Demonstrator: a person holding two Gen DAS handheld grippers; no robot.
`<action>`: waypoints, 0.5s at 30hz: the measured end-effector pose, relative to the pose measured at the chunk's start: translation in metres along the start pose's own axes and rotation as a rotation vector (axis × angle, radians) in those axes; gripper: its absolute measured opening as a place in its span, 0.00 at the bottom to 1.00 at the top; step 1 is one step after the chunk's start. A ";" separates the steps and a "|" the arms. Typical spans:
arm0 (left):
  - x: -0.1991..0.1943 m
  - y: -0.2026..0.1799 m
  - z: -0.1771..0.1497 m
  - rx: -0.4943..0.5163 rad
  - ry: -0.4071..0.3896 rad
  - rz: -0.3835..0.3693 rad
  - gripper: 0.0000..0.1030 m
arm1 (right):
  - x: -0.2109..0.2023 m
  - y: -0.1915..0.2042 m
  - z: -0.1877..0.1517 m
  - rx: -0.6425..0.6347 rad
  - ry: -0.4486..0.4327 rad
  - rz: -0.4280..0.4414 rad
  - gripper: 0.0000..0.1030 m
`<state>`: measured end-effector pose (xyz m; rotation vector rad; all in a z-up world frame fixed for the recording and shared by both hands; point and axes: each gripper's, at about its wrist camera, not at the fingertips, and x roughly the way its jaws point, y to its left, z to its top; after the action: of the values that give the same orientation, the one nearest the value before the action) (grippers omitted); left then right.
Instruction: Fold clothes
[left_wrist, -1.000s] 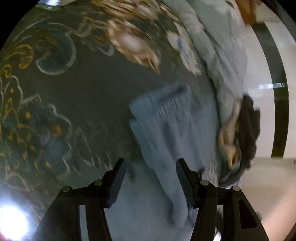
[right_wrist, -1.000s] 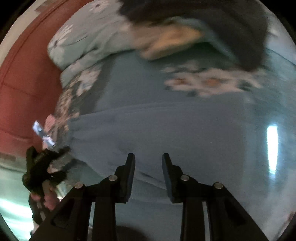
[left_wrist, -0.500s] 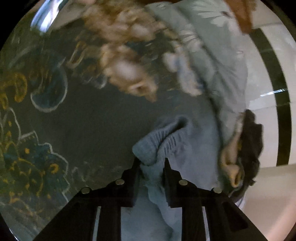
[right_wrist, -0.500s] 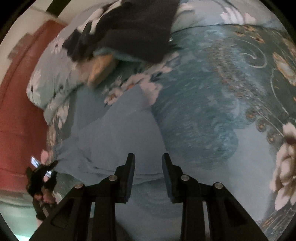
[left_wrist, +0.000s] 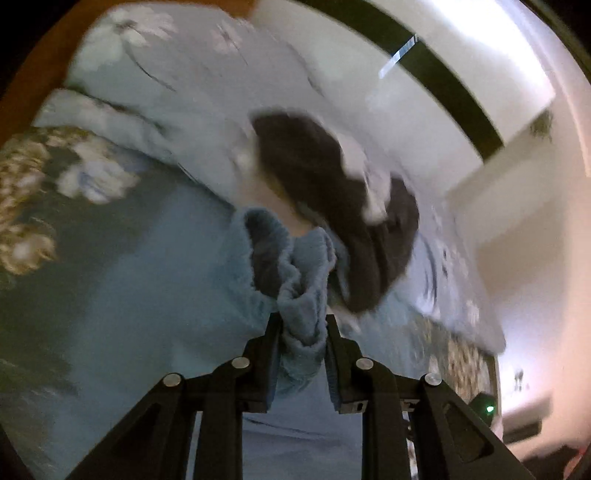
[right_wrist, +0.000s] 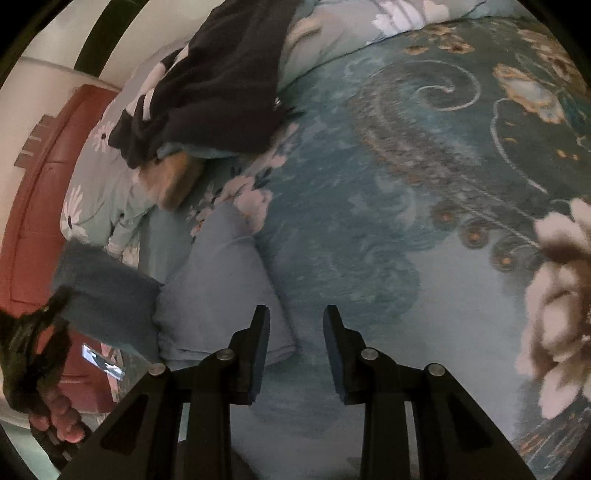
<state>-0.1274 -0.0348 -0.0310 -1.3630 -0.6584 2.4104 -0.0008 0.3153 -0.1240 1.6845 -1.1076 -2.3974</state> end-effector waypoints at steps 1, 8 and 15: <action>0.015 -0.013 -0.007 0.027 0.029 0.017 0.22 | -0.001 -0.005 0.000 0.007 0.000 -0.003 0.30; 0.107 -0.070 -0.056 0.183 0.262 0.103 0.24 | -0.010 -0.037 -0.002 0.075 -0.020 -0.015 0.30; 0.126 -0.063 -0.083 0.172 0.412 0.089 0.49 | -0.010 -0.028 0.001 0.054 -0.014 -0.001 0.30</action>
<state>-0.1181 0.0974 -0.1263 -1.7676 -0.2818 2.0908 0.0126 0.3410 -0.1313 1.6873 -1.1846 -2.4046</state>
